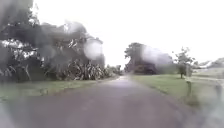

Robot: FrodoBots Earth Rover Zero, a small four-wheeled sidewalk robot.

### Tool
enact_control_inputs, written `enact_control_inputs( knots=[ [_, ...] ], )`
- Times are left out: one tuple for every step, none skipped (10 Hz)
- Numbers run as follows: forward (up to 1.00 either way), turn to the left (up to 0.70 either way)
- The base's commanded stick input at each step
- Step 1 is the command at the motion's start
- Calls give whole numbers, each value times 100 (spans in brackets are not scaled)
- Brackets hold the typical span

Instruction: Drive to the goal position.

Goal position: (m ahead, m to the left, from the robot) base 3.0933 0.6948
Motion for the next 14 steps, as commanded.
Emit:
enact_control_inputs(
  knots=[
    [85,0],
    [85,0],
    [85,0],
    [85,0],
    [85,0],
    [81,0],
    [20,0],
    [38,0],
    [85,0],
    [85,0],
    [85,0],
    [85,0],
    [85,0],
    [85,0]
  ],
)
